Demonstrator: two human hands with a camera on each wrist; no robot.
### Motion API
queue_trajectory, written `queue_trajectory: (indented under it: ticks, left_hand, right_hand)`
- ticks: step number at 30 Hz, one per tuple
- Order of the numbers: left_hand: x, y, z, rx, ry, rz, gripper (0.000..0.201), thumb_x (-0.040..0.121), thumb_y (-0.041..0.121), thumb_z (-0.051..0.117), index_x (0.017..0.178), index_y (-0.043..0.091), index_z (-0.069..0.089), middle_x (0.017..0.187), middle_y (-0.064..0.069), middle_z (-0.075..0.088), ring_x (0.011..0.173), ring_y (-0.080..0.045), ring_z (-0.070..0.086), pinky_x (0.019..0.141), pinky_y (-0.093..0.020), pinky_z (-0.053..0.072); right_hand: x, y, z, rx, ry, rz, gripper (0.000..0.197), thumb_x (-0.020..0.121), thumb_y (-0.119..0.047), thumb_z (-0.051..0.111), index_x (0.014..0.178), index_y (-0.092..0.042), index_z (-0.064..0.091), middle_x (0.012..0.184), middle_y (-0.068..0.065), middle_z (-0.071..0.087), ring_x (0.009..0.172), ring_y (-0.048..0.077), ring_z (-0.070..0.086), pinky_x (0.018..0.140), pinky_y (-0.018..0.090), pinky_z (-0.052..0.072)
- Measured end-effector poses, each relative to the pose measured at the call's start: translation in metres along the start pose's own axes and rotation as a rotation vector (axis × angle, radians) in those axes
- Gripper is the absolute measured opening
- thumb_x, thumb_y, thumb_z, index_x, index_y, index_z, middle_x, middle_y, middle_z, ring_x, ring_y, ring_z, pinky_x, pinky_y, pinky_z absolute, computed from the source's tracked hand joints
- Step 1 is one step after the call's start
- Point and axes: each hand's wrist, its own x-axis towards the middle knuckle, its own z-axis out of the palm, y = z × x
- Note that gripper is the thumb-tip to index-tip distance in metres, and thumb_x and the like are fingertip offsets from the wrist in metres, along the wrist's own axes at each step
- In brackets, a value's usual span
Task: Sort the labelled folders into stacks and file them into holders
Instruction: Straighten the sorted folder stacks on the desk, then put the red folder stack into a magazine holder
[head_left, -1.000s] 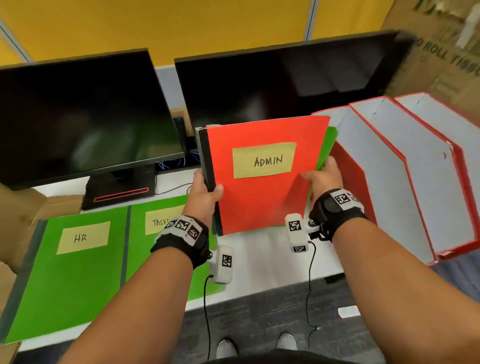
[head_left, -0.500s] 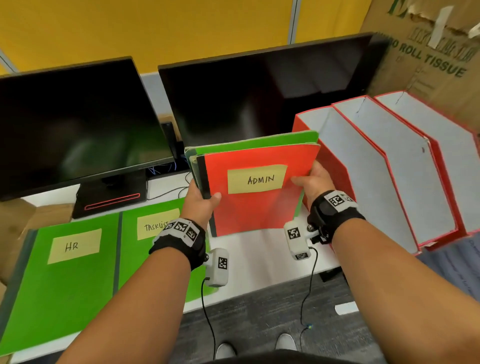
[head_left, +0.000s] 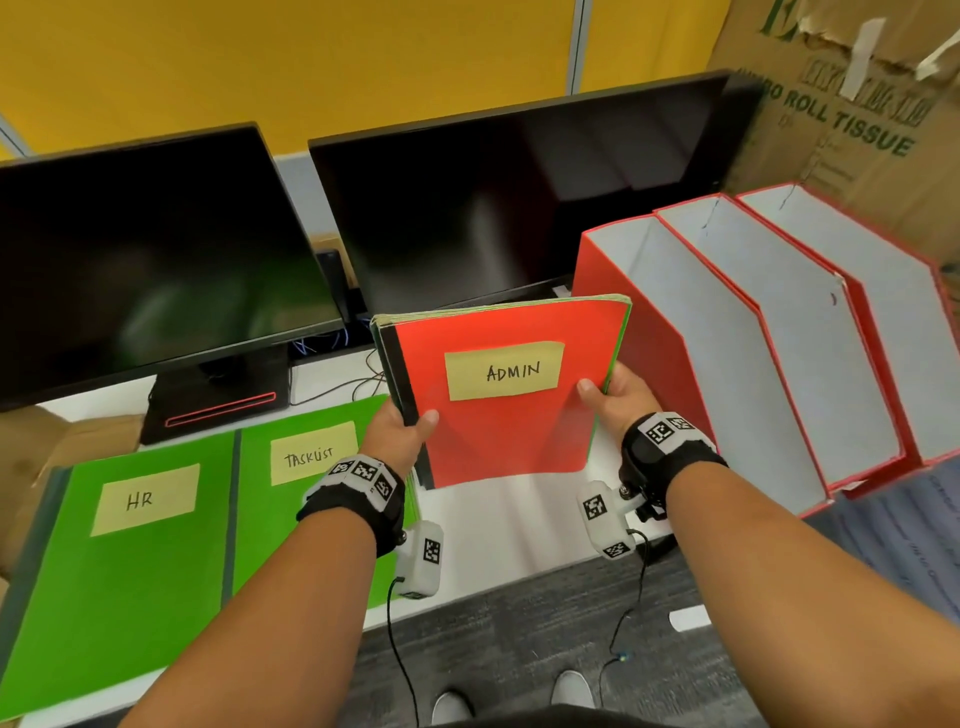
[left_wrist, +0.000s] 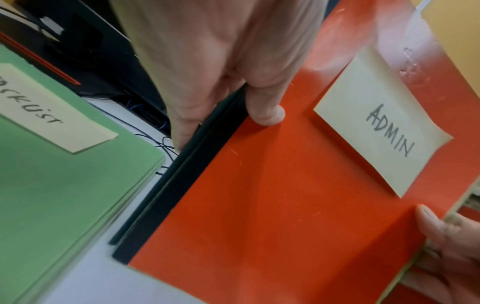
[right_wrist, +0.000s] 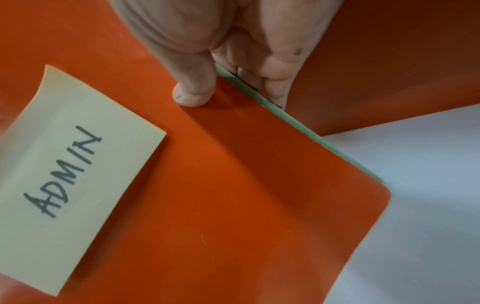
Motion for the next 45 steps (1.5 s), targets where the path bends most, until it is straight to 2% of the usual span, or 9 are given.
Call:
queue_trajectory:
  ticks: [7, 16, 21, 24, 28, 30, 37, 42, 45]
  left_hand:
    - [-0.006, 0.016, 0.002, 0.062, 0.052, 0.003, 0.03, 0.084, 0.026, 0.063, 0.114, 0.025, 0.063, 0.108, 0.002, 0.071, 0.1, -0.023, 0.066, 0.095, -0.048, 0.05]
    - [-0.005, 0.074, -0.004, 0.083, 0.094, 0.171, 0.029, 0.089, 0.024, 0.06, 0.117, 0.023, 0.051, 0.109, 0.003, 0.065, 0.099, -0.019, 0.062, 0.093, -0.042, 0.05]
    - [-0.004, 0.125, -0.005, 0.083, 0.079, 0.307, 0.023, 0.093, 0.026, 0.057, 0.111, 0.021, 0.045, 0.11, 0.0, 0.061, 0.1, -0.021, 0.06, 0.089, -0.039, 0.049]
    - [0.001, 0.146, -0.002, 0.049, 0.048, 0.356, 0.022, 0.091, 0.031, 0.056, 0.109, 0.029, 0.045, 0.11, 0.003, 0.062, 0.101, -0.02, 0.062, 0.091, -0.044, 0.051]
    - [0.007, 0.166, 0.006, 0.025, 0.008, 0.375, 0.018, 0.083, 0.04, 0.058, 0.087, 0.052, 0.045, 0.107, 0.004, 0.064, 0.099, -0.021, 0.064, 0.089, -0.052, 0.052]
    - [0.006, 0.176, 0.012, 0.015, -0.003, 0.384, 0.019, 0.082, 0.038, 0.059, 0.086, 0.052, 0.047, 0.106, 0.004, 0.064, 0.098, -0.022, 0.065, 0.088, -0.052, 0.053]
    - [0.003, 0.228, 0.054, -0.046, -0.041, 0.432, 0.017, 0.081, 0.039, 0.06, 0.088, 0.05, 0.049, 0.107, 0.005, 0.064, 0.1, -0.021, 0.064, 0.089, -0.052, 0.052]
    - [-0.006, 0.27, 0.104, -0.111, -0.056, 0.502, 0.028, 0.085, 0.034, 0.058, 0.111, 0.038, 0.047, 0.11, 0.008, 0.063, 0.103, -0.017, 0.063, 0.093, -0.05, 0.051]
    - [-0.013, 0.29, 0.141, -0.148, -0.062, 0.542, 0.029, 0.091, 0.026, 0.056, 0.117, 0.032, 0.045, 0.109, 0.011, 0.062, 0.103, -0.014, 0.062, 0.095, -0.048, 0.05]
  right_hand:
    - [0.001, -0.001, 0.001, -0.008, 0.023, -0.004, 0.027, 0.09, -0.015, 0.057, 0.11, -0.032, 0.06, 0.108, -0.002, 0.069, 0.103, 0.02, 0.064, 0.098, 0.046, 0.047]
    - [-0.012, -0.046, -0.014, 0.034, 0.114, -0.093, 0.032, 0.081, -0.032, 0.056, 0.113, -0.035, 0.06, 0.107, -0.007, 0.07, 0.101, 0.018, 0.065, 0.095, 0.047, 0.049]
    - [-0.018, -0.083, -0.033, 0.191, 0.209, -0.148, 0.023, 0.075, -0.035, 0.063, 0.098, -0.037, 0.065, 0.103, -0.001, 0.072, 0.098, 0.024, 0.067, 0.091, 0.05, 0.051]
    - [-0.027, -0.095, -0.048, 0.327, 0.231, -0.161, 0.028, 0.072, -0.035, 0.068, 0.099, -0.03, 0.067, 0.105, 0.007, 0.072, 0.099, 0.03, 0.067, 0.091, 0.053, 0.051]
    - [-0.047, -0.11, -0.063, 0.478, 0.208, -0.183, 0.017, 0.09, -0.01, 0.06, 0.103, -0.02, 0.065, 0.098, 0.004, 0.073, 0.092, 0.022, 0.069, 0.085, 0.041, 0.054]
    - [-0.051, -0.112, -0.07, 0.488, 0.2, -0.196, 0.02, 0.09, -0.007, 0.06, 0.105, -0.019, 0.064, 0.097, 0.001, 0.073, 0.091, 0.018, 0.069, 0.085, 0.037, 0.055]
    - [-0.051, -0.135, -0.127, 0.457, 0.292, -0.266, 0.028, 0.076, -0.016, 0.069, 0.103, -0.021, 0.065, 0.11, 0.013, 0.069, 0.104, 0.032, 0.065, 0.096, 0.053, 0.048]
    - [-0.051, -0.151, -0.188, 0.436, 0.355, -0.309, 0.024, 0.071, -0.017, 0.071, 0.094, -0.021, 0.067, 0.105, 0.014, 0.07, 0.097, 0.032, 0.066, 0.093, 0.055, 0.048]
    - [-0.059, -0.152, -0.228, 0.447, 0.333, -0.326, 0.017, 0.083, -0.006, 0.068, 0.098, -0.012, 0.065, 0.106, 0.018, 0.068, 0.094, 0.03, 0.064, 0.094, 0.051, 0.05]
